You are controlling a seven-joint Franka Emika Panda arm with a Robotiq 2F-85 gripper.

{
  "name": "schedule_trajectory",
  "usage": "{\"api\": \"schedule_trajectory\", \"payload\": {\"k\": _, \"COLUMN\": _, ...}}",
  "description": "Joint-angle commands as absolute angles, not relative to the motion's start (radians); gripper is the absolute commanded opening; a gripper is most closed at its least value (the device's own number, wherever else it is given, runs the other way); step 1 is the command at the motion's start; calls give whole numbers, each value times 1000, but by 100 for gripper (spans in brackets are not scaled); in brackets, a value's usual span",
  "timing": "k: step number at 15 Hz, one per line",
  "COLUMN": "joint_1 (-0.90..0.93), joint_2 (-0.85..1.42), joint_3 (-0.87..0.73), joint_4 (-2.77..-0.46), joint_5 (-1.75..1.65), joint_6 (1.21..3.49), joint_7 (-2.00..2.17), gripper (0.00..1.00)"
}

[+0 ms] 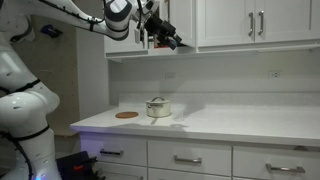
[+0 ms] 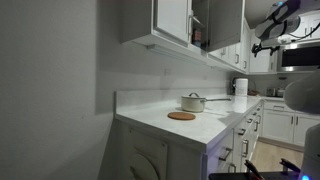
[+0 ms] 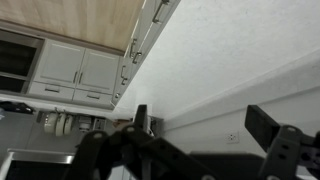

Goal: Close the open upper cabinet door

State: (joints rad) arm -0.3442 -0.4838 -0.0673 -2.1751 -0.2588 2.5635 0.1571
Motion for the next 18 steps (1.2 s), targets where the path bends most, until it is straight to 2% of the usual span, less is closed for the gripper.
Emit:
{"api": "schedule_trajectory", "payload": {"k": 1, "joint_1": -293, "joint_2": -425, "joint_3": -131, "joint_4": -2069, "joint_5": -232, "joint_6": 2567, "joint_7": 58, "gripper": 100}}
{"api": "schedule_trajectory", "payload": {"k": 7, "joint_1": -221, "joint_2": -437, "joint_3": -178, "joint_4": -2025, "joint_5": -234, "joint_6": 2656, "joint_7": -97, "gripper": 100}}
{"api": "schedule_trajectory", "payload": {"k": 15, "joint_1": -182, "joint_2": -441, "joint_3": -185, "joint_4": -2047, "joint_5": -235, "joint_6": 2944, "joint_7": -158, "gripper": 100}}
{"api": "schedule_trajectory", "payload": {"k": 16, "joint_1": -178, "joint_2": -438, "joint_3": -187, "joint_4": -2046, "joint_5": -231, "joint_6": 2960, "joint_7": -161, "gripper": 75}}
{"api": "schedule_trajectory", "payload": {"k": 17, "joint_1": -181, "joint_2": -437, "joint_3": -184, "joint_4": -2047, "joint_5": -234, "joint_6": 2970, "joint_7": -160, "gripper": 74}}
{"api": "schedule_trajectory", "payload": {"k": 18, "joint_1": -181, "joint_2": -436, "joint_3": -182, "joint_4": -2048, "joint_5": -234, "joint_6": 2980, "joint_7": -160, "gripper": 66}}
